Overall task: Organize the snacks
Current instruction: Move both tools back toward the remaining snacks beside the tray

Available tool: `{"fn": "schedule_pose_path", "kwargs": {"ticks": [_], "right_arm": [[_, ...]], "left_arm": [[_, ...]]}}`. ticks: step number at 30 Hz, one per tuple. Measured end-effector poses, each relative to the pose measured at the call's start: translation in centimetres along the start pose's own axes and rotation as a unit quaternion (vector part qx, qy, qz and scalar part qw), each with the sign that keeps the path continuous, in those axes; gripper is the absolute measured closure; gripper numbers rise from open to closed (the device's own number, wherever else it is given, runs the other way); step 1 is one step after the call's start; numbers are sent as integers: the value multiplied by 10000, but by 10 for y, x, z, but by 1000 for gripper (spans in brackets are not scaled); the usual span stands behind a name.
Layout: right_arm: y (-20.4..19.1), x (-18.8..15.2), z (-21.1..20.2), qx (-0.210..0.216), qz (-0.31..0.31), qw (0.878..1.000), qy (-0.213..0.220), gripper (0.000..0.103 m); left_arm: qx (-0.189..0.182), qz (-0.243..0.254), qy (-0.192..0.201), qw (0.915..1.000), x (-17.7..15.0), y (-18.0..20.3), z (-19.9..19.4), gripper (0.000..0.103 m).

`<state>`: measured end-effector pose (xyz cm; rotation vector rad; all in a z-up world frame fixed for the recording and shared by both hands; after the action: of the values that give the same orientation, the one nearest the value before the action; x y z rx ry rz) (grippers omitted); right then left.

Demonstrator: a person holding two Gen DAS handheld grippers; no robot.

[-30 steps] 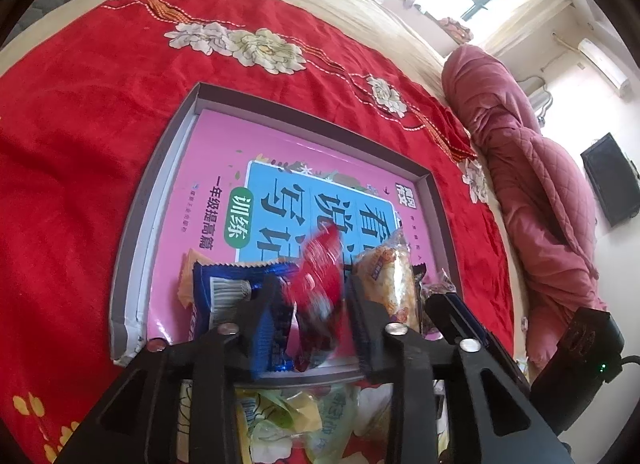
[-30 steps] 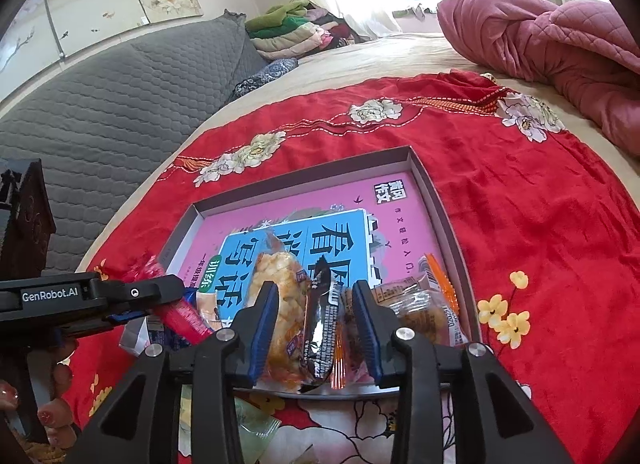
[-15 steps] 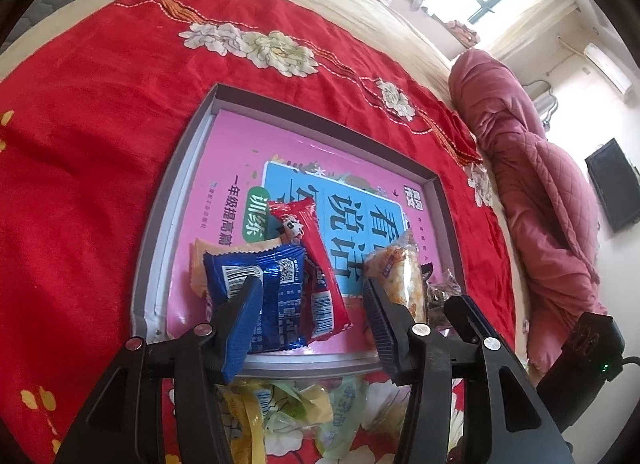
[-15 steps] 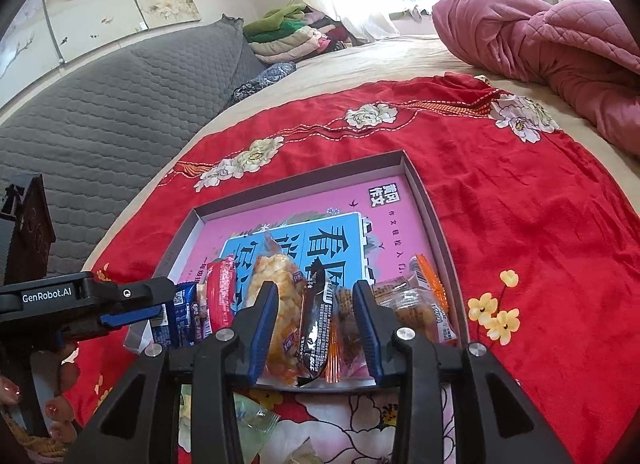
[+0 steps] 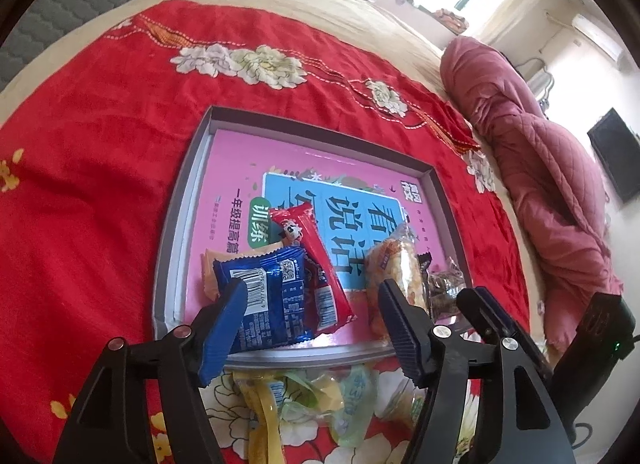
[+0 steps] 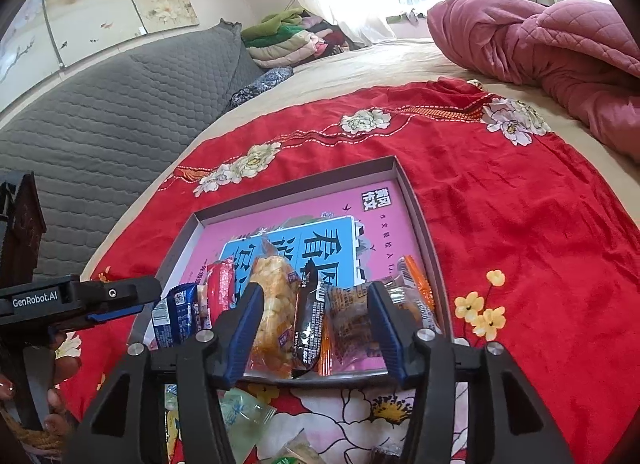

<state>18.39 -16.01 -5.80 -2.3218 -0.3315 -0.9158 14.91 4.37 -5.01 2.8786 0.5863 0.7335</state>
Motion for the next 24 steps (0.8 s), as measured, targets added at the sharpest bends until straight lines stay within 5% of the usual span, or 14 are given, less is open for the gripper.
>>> {"fn": "schedule_pose_path", "kwargs": {"ticks": [24], "right_arm": [[5,2,-36,-185,-7,9995,240,40]], "left_arm": [[37,187,200,9996,-7,-3,-28,28]]}}
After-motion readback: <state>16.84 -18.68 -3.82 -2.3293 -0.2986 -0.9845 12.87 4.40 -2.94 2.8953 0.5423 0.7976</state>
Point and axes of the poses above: each gripper's, at about its wrist camera, not at the fingertips, and z roughly the way its jaws point, y to its right, x to its top, the point moved 4 cm from there along z, roughly the way its jaws point, and after that the axes turned 13 degrees about x, right-handed, at the moved point
